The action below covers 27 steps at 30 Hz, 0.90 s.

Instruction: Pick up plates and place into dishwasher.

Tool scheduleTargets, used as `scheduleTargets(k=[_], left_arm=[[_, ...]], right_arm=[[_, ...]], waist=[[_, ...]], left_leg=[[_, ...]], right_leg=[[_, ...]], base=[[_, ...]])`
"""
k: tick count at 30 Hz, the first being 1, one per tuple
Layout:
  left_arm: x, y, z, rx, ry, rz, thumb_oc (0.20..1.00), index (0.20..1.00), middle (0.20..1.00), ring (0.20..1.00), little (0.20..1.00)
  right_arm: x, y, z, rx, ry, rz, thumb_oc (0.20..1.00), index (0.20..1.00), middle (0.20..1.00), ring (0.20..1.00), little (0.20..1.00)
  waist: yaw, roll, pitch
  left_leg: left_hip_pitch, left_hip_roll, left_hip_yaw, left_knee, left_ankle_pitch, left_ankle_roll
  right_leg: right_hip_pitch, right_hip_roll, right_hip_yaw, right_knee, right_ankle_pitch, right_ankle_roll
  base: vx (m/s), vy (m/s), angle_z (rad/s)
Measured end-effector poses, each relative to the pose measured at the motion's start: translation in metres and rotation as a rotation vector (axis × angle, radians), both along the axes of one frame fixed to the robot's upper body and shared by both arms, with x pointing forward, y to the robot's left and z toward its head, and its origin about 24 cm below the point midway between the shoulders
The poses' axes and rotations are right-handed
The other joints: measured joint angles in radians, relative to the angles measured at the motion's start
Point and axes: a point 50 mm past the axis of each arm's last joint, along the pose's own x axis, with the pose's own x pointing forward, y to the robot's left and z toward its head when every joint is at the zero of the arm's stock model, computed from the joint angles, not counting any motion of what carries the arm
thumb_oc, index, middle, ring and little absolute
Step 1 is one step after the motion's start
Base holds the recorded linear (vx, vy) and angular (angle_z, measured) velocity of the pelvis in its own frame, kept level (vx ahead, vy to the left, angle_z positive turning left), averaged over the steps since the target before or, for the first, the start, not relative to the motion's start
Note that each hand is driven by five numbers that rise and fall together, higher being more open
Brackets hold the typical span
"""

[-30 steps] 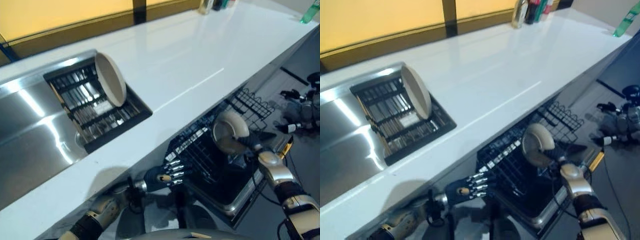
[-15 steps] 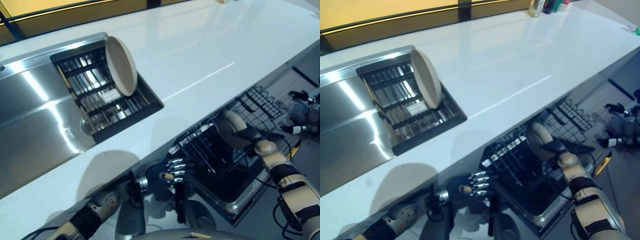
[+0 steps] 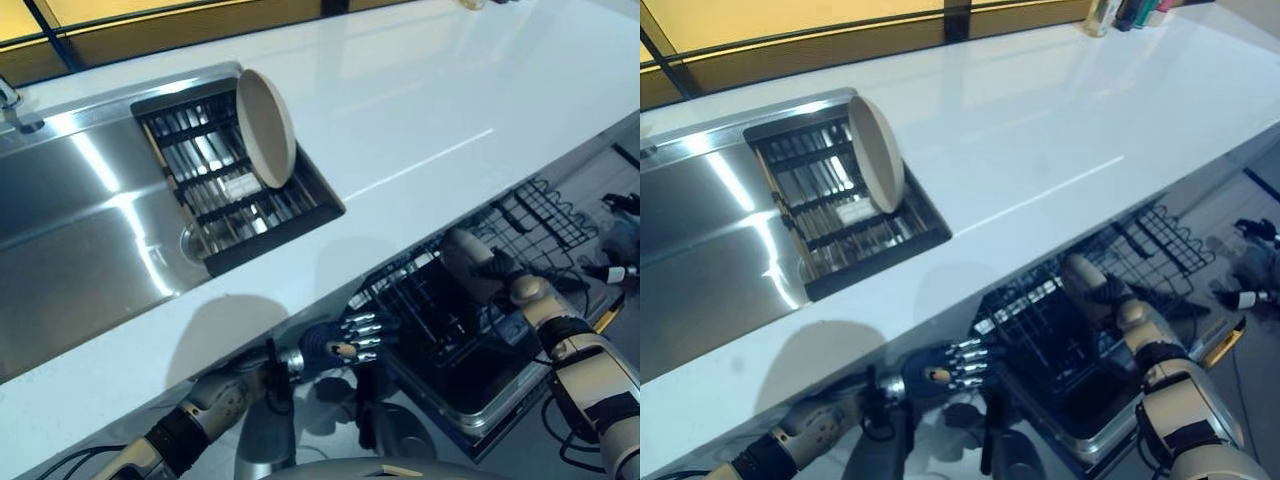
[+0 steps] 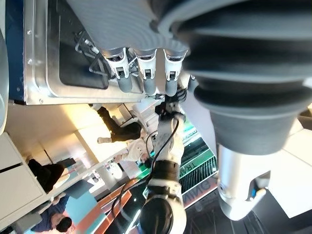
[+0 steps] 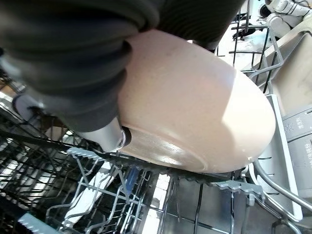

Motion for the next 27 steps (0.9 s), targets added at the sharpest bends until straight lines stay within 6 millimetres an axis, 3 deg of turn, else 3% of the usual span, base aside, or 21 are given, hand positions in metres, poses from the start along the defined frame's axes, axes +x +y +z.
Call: scheduleTargets(k=[18,19,20,21,27], left_arm=[[-0.002,-0.012,0.006,-0.031,-0.010,-0.011,1.000,1.000,1.000,1.000,1.000],[-0.002,-0.013,0.006,-0.037,-0.014,-0.008,1.000,1.000,1.000,1.000,1.000],[-0.002,-0.013,0.007,-0.047,-0.010,-0.005,1.000,1.000,1.000,1.000,1.000],[-0.001,-0.014,0.008,-0.059,-0.007,-0.001,1.000,1.000,1.000,1.000,1.000],[0.000,-0.017,0.012,-0.088,-0.018,0.005,1.000,1.000,1.000,1.000,1.000]], right_arm=[[0.029,0.007,0.039,-0.104,-0.052,0.025,0.200,0.200,0.200,0.200,0.200],[0.029,0.007,0.039,-0.105,-0.051,0.023,0.319,0.319,0.319,0.319,0.319],[0.029,0.007,0.040,-0.105,-0.050,0.021,0.868,0.868,0.868,0.868,0.868],[0.029,0.006,0.040,-0.107,-0.051,0.017,1.000,1.000,1.000,1.000,1.000],[0.017,-0.026,0.043,-0.194,0.004,-0.144,1.000,1.000,1.000,1.000,1.000]], waist=[[0.001,0.040,0.024],[0.001,0.040,0.024],[0.001,0.041,0.024],[0.001,0.042,0.025],[0.001,0.059,0.042]], left_leg=[[-0.030,-0.021,0.014,0.000,0.007,0.017],[-0.030,-0.021,0.014,0.001,0.007,0.018],[-0.030,-0.022,0.014,0.000,0.007,0.018],[-0.030,-0.022,0.014,0.000,0.007,0.018],[-0.030,-0.032,0.018,-0.009,0.013,0.026]], right_leg=[[-0.031,-0.027,0.000,-0.013,0.012,0.012],[-0.031,-0.027,0.000,-0.013,0.012,0.012],[-0.031,-0.028,0.000,-0.013,0.012,0.012],[-0.031,-0.028,0.000,-0.014,0.012,0.012],[-0.032,-0.038,0.000,-0.020,0.016,0.016]], base=[[-0.02,0.016,0.00],[-0.02,0.034,0.00],[-0.02,0.035,-0.01],[-0.01,0.036,-0.01],[-0.01,0.024,0.00]])
